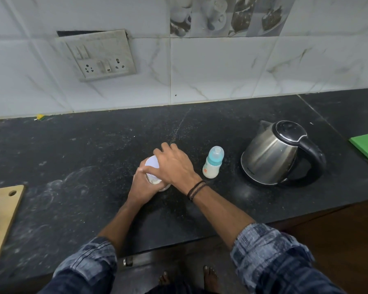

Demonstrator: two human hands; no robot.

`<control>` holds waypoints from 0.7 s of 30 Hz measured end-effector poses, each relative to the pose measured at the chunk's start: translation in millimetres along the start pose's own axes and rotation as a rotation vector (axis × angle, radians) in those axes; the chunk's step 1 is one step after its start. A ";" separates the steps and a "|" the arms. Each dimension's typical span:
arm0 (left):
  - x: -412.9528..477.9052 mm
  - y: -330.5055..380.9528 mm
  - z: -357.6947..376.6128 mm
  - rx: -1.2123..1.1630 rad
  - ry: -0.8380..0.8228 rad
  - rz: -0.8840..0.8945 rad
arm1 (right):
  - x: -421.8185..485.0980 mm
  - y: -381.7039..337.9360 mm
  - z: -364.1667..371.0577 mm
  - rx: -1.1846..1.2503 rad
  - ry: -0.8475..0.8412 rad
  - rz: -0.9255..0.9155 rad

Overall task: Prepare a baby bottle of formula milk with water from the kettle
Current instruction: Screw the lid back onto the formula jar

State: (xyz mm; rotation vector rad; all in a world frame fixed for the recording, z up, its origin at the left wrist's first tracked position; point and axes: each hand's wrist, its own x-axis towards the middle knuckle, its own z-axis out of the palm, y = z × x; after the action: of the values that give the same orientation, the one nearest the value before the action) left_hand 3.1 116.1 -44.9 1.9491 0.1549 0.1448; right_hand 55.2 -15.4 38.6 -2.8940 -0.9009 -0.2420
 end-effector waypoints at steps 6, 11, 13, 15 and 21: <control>3.8 -6.0 0.0 0.018 0.001 0.070 | -1.6 4.1 8.2 0.076 -0.003 -0.240; 8.6 -7.4 0.9 0.040 -0.011 0.103 | -5.4 -13.9 27.7 0.061 0.285 -0.063; 8.8 -5.9 0.2 0.063 -0.016 0.101 | -2.6 -22.8 29.6 0.067 0.298 0.025; 8.2 -3.1 0.1 0.089 -0.020 0.108 | 2.1 -26.9 29.6 0.051 0.240 0.058; 12.3 -13.3 -1.4 0.030 -0.030 0.060 | 6.7 8.3 19.8 0.104 0.089 -0.252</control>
State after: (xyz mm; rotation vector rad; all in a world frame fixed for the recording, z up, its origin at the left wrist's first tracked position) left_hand 14.4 124.4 -56.3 1.9855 0.0788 0.1536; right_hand 67.8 -15.6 20.0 -2.6499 -1.2233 -0.3298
